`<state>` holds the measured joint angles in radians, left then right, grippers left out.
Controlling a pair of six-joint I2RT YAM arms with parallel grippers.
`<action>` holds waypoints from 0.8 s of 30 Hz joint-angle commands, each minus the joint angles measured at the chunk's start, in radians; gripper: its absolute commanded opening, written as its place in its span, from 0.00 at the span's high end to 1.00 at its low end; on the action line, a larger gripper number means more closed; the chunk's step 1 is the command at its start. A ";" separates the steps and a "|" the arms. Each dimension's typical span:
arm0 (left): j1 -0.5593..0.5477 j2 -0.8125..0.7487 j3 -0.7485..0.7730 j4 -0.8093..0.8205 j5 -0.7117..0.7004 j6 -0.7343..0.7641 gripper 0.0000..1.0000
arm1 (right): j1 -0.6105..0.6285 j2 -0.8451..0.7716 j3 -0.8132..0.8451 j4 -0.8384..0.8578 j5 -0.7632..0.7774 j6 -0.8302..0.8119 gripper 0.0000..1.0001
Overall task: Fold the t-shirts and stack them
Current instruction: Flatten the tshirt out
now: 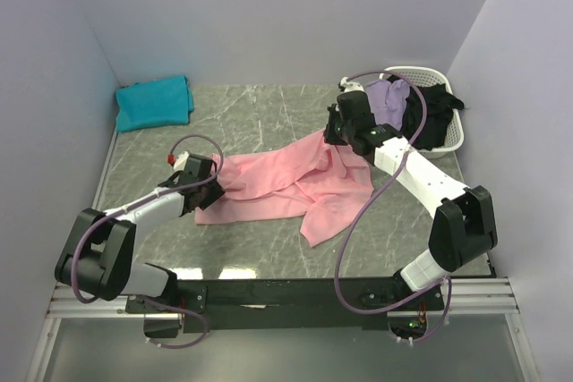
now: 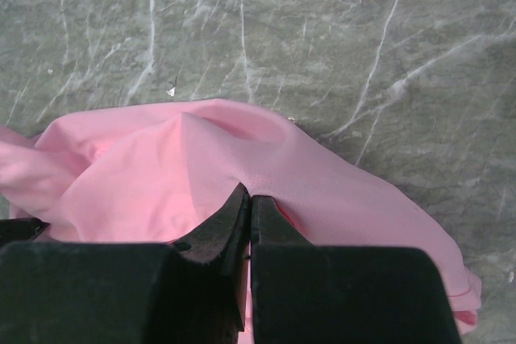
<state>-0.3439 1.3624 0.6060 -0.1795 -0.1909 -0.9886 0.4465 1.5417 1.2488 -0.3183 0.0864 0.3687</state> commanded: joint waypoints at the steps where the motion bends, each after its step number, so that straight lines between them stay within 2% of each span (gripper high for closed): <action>1: -0.003 0.020 0.034 0.032 -0.035 0.013 0.61 | -0.006 -0.009 0.003 0.025 0.006 -0.004 1.00; 11: -0.003 0.060 0.090 0.000 -0.097 0.031 0.60 | -0.009 -0.011 -0.002 0.019 0.012 -0.010 1.00; 14: -0.003 0.076 0.110 0.000 -0.107 0.041 0.62 | -0.009 -0.015 -0.002 0.019 0.013 -0.011 1.00; 20: -0.003 0.112 0.135 0.000 -0.114 0.051 0.85 | -0.009 -0.020 -0.009 0.021 0.015 -0.010 1.00; 21: -0.003 0.115 0.138 -0.002 -0.116 0.051 0.93 | -0.012 -0.022 -0.011 0.019 0.016 -0.011 1.00; 22: -0.003 0.116 0.140 -0.003 -0.117 0.051 0.97 | -0.011 -0.022 -0.015 0.021 0.016 -0.011 1.00; 24: -0.003 0.115 0.140 -0.005 -0.119 0.051 0.99 | -0.014 -0.031 -0.019 0.021 0.019 -0.010 1.00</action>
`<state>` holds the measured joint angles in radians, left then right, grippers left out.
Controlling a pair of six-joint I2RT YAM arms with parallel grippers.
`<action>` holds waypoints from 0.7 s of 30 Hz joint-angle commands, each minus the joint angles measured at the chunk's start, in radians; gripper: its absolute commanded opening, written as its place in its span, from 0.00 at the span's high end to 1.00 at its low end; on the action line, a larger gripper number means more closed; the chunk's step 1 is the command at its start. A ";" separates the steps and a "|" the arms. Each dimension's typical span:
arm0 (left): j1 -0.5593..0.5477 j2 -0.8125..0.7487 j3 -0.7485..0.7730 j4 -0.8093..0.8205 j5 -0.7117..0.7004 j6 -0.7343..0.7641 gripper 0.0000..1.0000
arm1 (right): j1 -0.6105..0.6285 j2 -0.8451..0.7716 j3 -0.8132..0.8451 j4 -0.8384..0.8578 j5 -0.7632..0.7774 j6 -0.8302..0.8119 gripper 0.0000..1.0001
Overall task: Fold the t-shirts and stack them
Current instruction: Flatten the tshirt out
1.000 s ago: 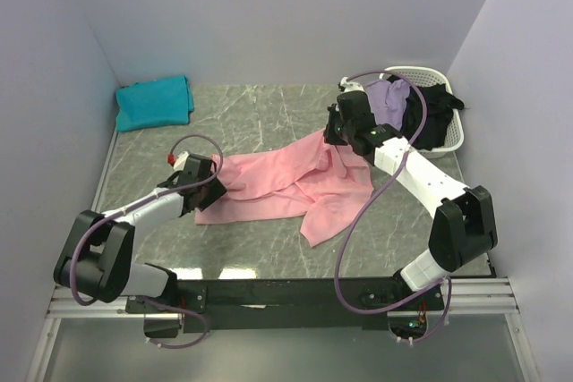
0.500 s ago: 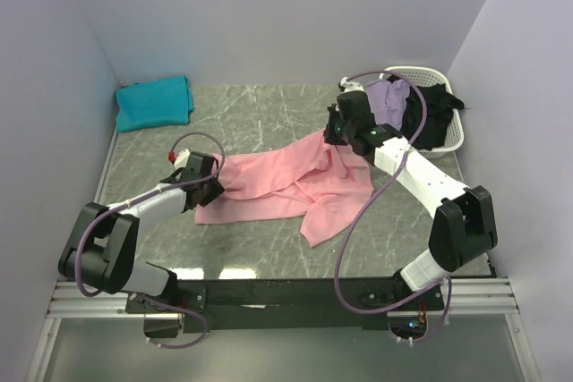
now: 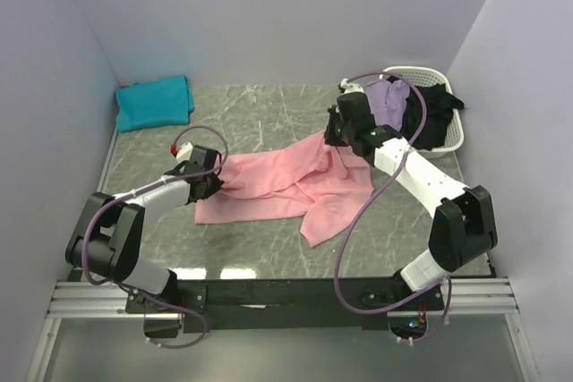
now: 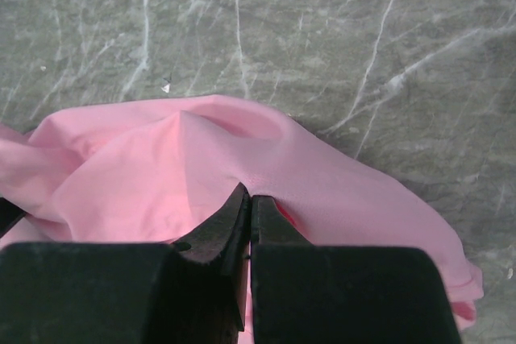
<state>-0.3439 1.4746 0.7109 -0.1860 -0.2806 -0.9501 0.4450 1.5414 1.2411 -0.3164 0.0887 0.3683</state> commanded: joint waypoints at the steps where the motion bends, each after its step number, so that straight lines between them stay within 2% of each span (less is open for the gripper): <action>1: -0.003 -0.002 0.035 -0.001 -0.032 0.013 0.99 | -0.012 -0.035 -0.015 0.019 0.020 -0.011 1.00; 7: -0.003 -0.097 0.114 -0.128 -0.081 0.045 0.99 | -0.012 -0.134 -0.017 -0.042 0.069 -0.028 1.00; 14: 0.005 -0.316 0.223 -0.282 -0.135 0.091 0.99 | -0.014 -0.328 -0.046 -0.136 0.128 -0.040 1.00; 21: 0.043 -0.468 0.314 -0.435 -0.207 0.106 0.99 | -0.014 -0.487 -0.065 -0.196 0.181 -0.029 1.00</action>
<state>-0.3267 1.0805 0.9722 -0.4934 -0.4046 -0.8757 0.4385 1.1255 1.1927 -0.4747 0.2100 0.3462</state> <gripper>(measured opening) 0.023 0.011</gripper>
